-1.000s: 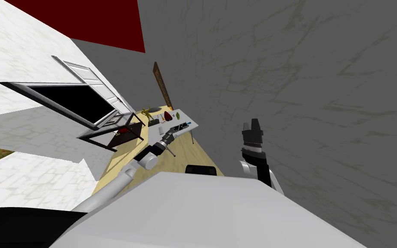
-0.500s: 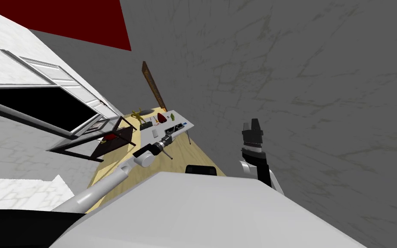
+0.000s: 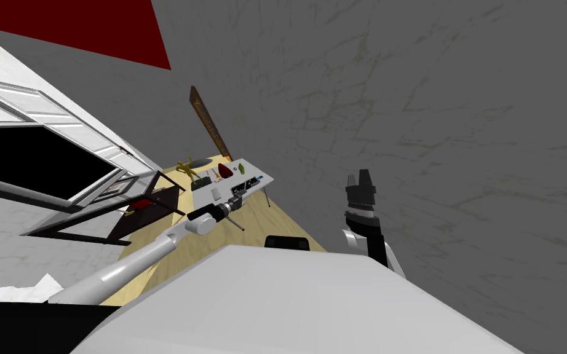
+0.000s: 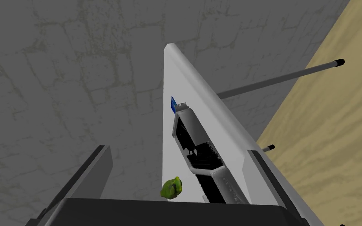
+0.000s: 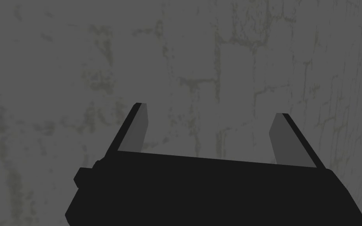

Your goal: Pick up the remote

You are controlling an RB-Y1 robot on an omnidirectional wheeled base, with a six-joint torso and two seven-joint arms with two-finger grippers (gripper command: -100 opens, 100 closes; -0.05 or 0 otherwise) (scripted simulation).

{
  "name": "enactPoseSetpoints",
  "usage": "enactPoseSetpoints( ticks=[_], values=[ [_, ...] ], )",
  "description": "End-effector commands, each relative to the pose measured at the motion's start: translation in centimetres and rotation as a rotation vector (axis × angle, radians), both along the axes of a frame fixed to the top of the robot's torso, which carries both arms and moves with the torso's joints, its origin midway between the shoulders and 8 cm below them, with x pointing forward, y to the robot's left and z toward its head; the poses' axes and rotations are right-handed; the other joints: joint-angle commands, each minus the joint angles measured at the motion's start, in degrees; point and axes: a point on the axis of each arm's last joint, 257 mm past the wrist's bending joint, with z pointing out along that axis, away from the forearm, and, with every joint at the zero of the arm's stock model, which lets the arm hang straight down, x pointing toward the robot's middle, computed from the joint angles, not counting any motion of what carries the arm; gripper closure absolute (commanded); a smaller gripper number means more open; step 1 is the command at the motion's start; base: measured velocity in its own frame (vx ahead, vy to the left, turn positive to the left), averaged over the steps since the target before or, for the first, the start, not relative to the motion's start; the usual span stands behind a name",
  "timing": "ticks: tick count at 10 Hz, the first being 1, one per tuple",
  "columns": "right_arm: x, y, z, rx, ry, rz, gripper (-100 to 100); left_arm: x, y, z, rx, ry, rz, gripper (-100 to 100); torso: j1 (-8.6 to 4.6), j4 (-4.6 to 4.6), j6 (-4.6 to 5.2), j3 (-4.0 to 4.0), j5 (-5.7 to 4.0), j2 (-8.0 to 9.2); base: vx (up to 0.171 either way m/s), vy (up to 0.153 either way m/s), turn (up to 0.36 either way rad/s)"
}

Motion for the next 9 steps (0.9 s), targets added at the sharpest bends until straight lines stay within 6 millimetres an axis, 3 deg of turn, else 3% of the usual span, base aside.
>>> enactPoseSetpoints(
  ticks=[1, 2, 3, 4, 5, 7, 8, 9],
  values=[
    [0.0, 0.0, 0.0, 0.0, 0.0, 0.0, 0, -0.7, 2.4, -1.9, 0.054, 0.082, 0.003, -100, 0.0, 0.0, 0.0, 0.0, 0.0, 0.0, -0.007, 0.039, -0.264],
    [0.0, 0.0, 0.0, 0.0, 0.0, 0.0, 0, -0.7, 2.5, -1.8, 0.046, 0.086, 0.008, -100, 0.05, -0.01, 0.08, -0.01, -0.01, -0.02, -0.008, 0.055, -0.155],
    [0.0, 0.0, 0.0, 0.0, 0.0, 0.0, 0, -1.4, 4.8, -3.3, 0.102, 0.15, 0.012, -100, 0.08, -0.01, 0.02, -0.01, 0.03, -0.02, 0.002, 0.082, -0.207],
    [0.0, 0.0, 0.0, 0.0, 0.0, 0.0, 0, -1.6, 5.0, -3.4, 0.096, 0.166, 0.015, -100, 0.2, -0.01, 0.05, -0.03, 0.03, -0.05, 0.002, 0.078, -0.143],
    [0.0, 0.0, 0.0, 0.0, 0.0, 0.0, 0, -2.4, 7.0, -4.6, 0.151, 0.226, 0.011, -100, 0.19, -0.01, 0.01, -0.03, 0.04, -0.05, -0.014, 0.077, -0.239],
    [0.0, 0.0, 0.0, 0.0, 0.0, 0.0, 0, -2.6, 7.7, -4.8, 0.153, 0.243, 0.02, -100, 0.19, 0.0, 0.0, -0.01, 0.04, -0.02, -0.006, 0.058, -0.053],
    [0.0, 0.0, 0.0, 0.0, 0.0, 0.0, 0, -3.8, 10.0, -5.8, 0.21, 0.314, 0.017, -100, 0.08, -0.01, -0.01, -0.03, 0.03, -0.05, 0.008, 0.073, -0.206],
    [0.0, 0.0, 0.0, 0.0, 0.0, 0.0, 0, -3.9, 10.3, -5.9, 0.188, 0.321, 0.035, -100, 0.17, -0.02, 0.05, -0.05, 0.03, -0.09, 0.005, 0.084, -0.159]
  ],
)
